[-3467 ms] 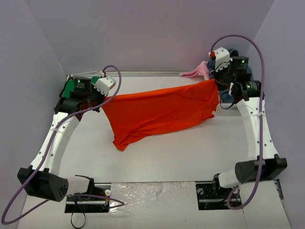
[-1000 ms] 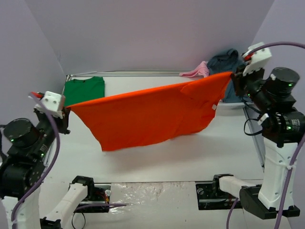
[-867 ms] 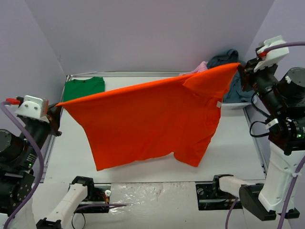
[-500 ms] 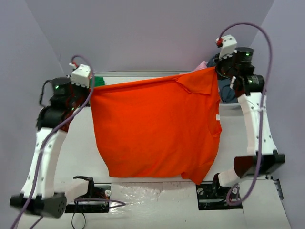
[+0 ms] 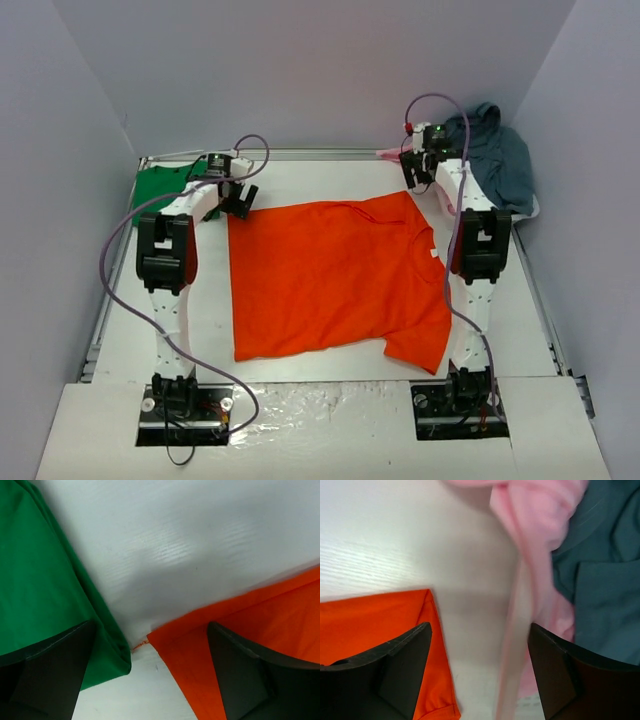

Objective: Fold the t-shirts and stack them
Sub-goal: Flatten out the tshirt

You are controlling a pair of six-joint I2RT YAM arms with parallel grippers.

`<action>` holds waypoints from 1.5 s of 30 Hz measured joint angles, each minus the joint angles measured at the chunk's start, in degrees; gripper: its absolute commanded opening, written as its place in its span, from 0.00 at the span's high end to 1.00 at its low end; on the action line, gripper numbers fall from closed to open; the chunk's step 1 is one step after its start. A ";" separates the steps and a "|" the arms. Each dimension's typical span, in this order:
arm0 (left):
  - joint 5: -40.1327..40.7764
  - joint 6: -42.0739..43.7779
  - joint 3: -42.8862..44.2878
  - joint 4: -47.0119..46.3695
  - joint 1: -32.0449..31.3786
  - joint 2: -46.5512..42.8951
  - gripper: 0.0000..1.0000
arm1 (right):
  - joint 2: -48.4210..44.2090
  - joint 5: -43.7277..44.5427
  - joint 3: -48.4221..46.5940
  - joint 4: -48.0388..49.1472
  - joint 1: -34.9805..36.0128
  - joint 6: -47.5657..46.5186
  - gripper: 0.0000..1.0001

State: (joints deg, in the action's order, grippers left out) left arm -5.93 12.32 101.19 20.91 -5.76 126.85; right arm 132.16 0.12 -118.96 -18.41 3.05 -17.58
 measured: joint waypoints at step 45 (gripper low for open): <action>-2.19 2.43 -42.95 -0.92 0.66 -45.72 0.06 | -3.43 -12.41 14.36 -8.44 13.25 -6.38 0.72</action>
State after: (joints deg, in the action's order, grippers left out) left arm -8.12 14.74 58.24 19.99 -5.10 81.12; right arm 128.73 -12.29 -104.60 -26.85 16.29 -23.97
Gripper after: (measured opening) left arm 0.942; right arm 0.263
